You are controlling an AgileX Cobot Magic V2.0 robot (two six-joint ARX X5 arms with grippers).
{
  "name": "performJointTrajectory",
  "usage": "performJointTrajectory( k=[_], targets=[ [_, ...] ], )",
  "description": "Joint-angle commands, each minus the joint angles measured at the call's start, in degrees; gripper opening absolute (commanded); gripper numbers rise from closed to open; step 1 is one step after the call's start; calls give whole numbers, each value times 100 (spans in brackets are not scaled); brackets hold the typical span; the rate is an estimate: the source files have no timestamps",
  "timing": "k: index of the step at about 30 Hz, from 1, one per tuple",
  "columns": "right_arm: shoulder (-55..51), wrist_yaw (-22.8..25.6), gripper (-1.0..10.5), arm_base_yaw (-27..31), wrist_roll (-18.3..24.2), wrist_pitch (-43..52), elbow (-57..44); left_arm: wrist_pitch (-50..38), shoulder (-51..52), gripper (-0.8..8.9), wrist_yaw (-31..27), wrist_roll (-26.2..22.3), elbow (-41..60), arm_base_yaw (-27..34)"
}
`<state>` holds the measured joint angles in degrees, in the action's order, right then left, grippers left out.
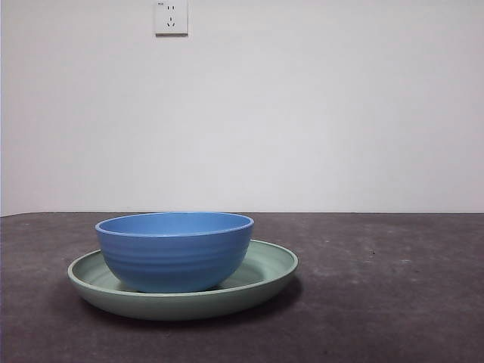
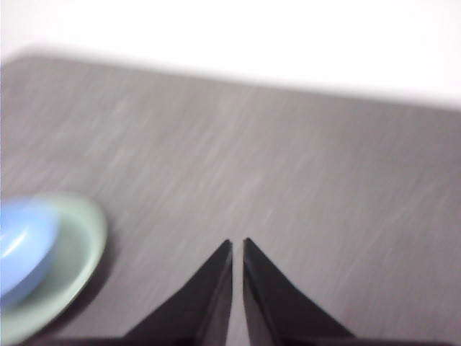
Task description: Pick up the blue bowl, put it on the green plate, put it on desk
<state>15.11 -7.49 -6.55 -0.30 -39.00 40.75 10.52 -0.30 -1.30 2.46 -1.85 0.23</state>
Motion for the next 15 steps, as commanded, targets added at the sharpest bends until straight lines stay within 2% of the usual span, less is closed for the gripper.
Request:
performJointTrajectory(
  k=[1, 3, 5, 12, 15],
  targets=[
    [-372, 4, 20, 361, 52, 1818, -1113, 35, 11, 19, -15, 17, 118, 9],
    [-645, 4, 20, 612, 17, 2457, -1823, 35, 11, 19, -15, 17, 118, 9],
    [-883, 7, 20, 780, -85, 2704, -2415, 35, 11, 19, -15, 17, 118, 9],
    [-1449, 203, 20, 905, -118, 2741, -3613, 35, 11, 20, -15, 17, 118, 9],
    [-1491, 490, 20, 905, -116, 2741, -3836, 35, 11, 19, -15, 17, 118, 9]
  ],
)
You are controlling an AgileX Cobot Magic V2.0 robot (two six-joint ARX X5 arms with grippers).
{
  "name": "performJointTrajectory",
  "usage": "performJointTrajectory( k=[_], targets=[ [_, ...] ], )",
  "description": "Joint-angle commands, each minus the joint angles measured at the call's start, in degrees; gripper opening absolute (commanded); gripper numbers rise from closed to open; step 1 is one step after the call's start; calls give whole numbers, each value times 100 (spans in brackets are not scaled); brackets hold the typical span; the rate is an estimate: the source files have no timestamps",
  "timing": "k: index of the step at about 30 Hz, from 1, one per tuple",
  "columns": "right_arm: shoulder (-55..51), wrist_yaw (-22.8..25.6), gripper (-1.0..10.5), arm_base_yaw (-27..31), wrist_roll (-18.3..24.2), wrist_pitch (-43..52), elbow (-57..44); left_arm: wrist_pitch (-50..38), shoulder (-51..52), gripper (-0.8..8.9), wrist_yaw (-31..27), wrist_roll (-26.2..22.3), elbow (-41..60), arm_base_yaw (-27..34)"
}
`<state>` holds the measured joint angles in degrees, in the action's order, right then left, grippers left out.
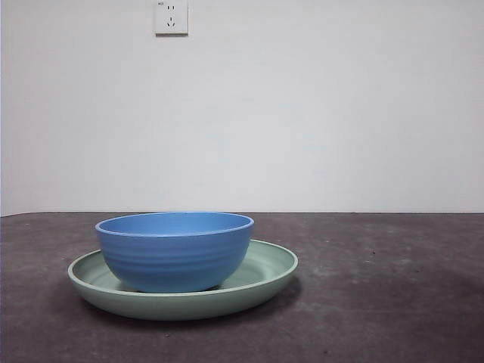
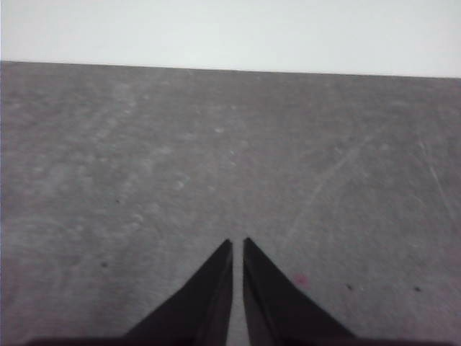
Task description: Pick up the blue bowl, put it on the green plate, put it on desk
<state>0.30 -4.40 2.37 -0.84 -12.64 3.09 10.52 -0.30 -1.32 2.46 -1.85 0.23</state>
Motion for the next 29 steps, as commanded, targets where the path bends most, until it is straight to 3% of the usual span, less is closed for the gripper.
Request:
performJointTrajectory(
  k=[1, 7, 29],
  targets=[
    [-9, 284, 20, 13, -61, 105, -125, 35, 11, 19, -13, 17, 118, 9],
    [-9, 658, 20, 13, 46, 236, -234, 33, 11, 19, -13, 17, 118, 9],
    [-9, 636, 21, 13, 44, 365, -240, 33, 11, 19, -13, 17, 118, 9]
  ],
)
